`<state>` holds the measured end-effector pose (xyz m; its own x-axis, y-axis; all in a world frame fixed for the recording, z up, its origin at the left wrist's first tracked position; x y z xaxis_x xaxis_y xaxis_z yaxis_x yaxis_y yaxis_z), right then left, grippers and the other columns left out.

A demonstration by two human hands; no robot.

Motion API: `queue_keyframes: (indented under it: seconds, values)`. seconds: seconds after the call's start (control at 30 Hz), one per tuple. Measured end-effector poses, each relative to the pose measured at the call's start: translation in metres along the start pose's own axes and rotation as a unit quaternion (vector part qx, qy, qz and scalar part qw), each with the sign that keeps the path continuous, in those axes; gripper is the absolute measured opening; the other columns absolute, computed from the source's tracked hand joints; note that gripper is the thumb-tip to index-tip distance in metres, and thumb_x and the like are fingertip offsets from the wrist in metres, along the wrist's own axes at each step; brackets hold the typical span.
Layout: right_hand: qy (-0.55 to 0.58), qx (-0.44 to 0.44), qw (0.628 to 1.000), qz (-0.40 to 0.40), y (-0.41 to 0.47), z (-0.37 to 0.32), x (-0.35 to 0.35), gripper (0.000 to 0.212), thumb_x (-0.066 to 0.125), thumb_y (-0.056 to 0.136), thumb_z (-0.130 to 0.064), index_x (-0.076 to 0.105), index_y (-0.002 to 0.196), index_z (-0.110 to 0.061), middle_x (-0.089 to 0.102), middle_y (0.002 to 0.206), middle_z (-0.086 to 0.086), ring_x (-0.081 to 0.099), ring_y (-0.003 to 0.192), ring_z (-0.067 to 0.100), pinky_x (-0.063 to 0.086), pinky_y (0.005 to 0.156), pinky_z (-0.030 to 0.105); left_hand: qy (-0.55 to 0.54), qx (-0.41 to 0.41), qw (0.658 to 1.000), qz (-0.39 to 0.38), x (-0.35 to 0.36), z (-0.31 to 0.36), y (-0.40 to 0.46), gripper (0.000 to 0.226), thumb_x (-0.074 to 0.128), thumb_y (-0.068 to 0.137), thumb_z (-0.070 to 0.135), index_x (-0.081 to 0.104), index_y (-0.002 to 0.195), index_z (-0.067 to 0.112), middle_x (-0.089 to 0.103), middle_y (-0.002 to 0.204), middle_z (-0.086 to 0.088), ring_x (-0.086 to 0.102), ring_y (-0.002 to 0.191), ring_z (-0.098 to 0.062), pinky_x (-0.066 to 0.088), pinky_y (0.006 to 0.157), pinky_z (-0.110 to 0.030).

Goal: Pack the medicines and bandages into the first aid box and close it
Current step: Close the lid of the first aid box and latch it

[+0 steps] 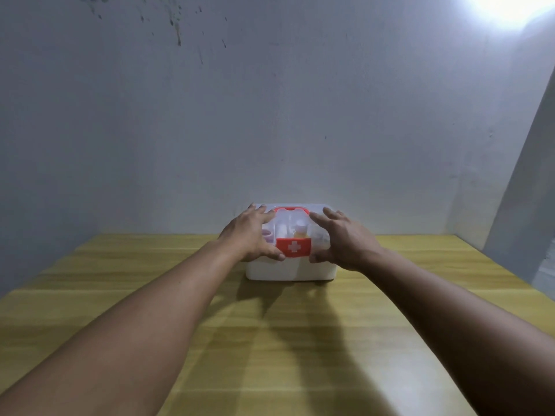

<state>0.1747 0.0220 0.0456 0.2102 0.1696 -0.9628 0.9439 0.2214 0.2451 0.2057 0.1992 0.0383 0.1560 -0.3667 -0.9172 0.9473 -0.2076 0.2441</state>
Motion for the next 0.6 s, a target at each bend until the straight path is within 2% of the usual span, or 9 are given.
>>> queue_keyframes:
  seconds: [0.1,0.17,0.6]
  values:
    - [0.009,-0.007,1.000,-0.008,0.011,0.003,0.000,0.096,0.079,0.077,-0.028,0.019,0.152,-0.025,0.025,0.158,0.008,0.025,0.144,0.028,0.033,0.111,0.042,-0.013,0.003,1.000,-0.002,0.003,-0.004,0.011,0.111,0.086,0.061,0.046,0.027,0.153,0.025,0.019,0.163,0.002,0.006,0.152,-0.016,0.023,0.120,-0.042]
    - [0.012,-0.004,1.000,-0.006,0.019,0.005,0.003,0.096,0.078,0.078,-0.024,0.019,0.153,-0.025,0.022,0.160,0.007,0.021,0.145,0.028,0.031,0.112,0.043,-0.016,0.004,1.000,-0.001,0.005,-0.007,0.018,0.111,0.086,0.061,0.046,0.026,0.153,0.026,0.019,0.163,0.002,0.005,0.152,-0.016,0.022,0.120,-0.044]
    - [0.018,-0.004,1.000,0.013,0.056,0.014,0.012,0.094,0.079,0.077,-0.023,0.022,0.152,-0.026,0.028,0.157,0.009,0.026,0.142,0.029,0.033,0.110,0.043,-0.035,0.012,0.999,0.017,0.014,-0.023,0.057,0.111,0.087,0.061,0.045,0.027,0.153,0.027,0.018,0.163,0.002,0.004,0.152,-0.017,0.019,0.121,-0.046]
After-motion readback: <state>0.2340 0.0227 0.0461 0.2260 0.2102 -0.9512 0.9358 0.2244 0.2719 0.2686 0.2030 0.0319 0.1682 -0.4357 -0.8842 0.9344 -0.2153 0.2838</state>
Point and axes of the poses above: each hand's wrist, its own y-axis towards the middle knuckle, its own x-axis out of the palm, z = x × y, the point moved 6 cm from there along y, towards the middle knuckle
